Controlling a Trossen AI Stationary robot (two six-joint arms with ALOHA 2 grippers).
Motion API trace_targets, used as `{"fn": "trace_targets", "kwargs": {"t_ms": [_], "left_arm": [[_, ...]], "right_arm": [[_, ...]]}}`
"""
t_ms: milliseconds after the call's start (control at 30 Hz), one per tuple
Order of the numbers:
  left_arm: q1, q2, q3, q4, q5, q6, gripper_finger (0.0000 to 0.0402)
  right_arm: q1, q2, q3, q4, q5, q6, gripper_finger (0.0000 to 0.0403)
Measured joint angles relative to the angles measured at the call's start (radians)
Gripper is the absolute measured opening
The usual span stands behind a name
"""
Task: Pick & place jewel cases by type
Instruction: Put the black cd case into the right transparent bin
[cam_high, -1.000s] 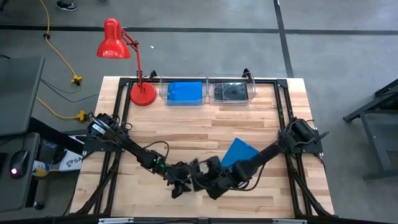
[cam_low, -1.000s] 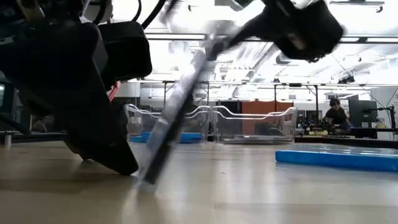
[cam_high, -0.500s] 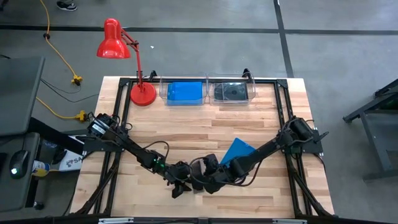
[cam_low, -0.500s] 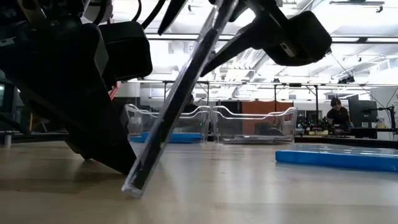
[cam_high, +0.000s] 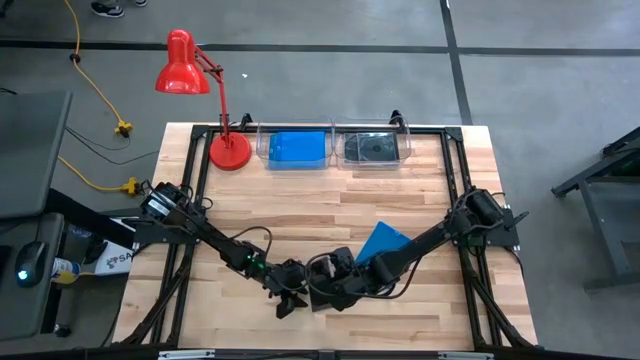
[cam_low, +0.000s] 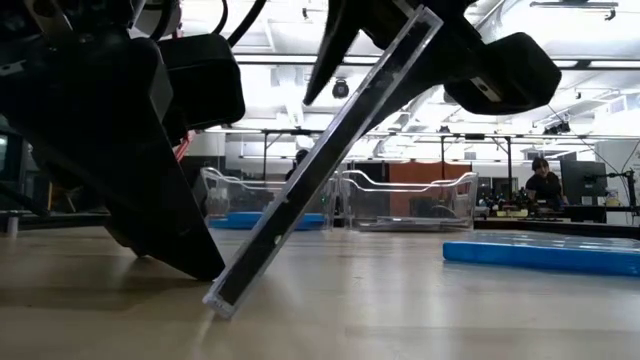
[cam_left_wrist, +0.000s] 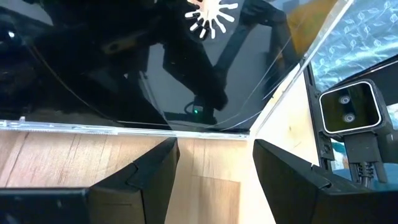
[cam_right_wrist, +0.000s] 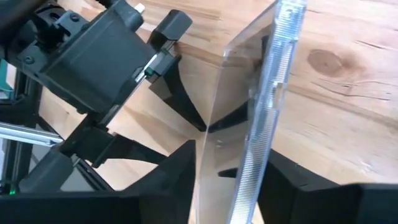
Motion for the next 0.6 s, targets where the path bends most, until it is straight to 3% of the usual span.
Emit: {"fn": "trace_targets", "kwargs": {"t_ms": [600], "left_arm": [[0.001,0.000,-0.002,0.017,0.026,0.093,0.0214]], "right_arm": [[0.023,0.000,0.000,-0.030,0.019,-0.023,0.0023]]}}
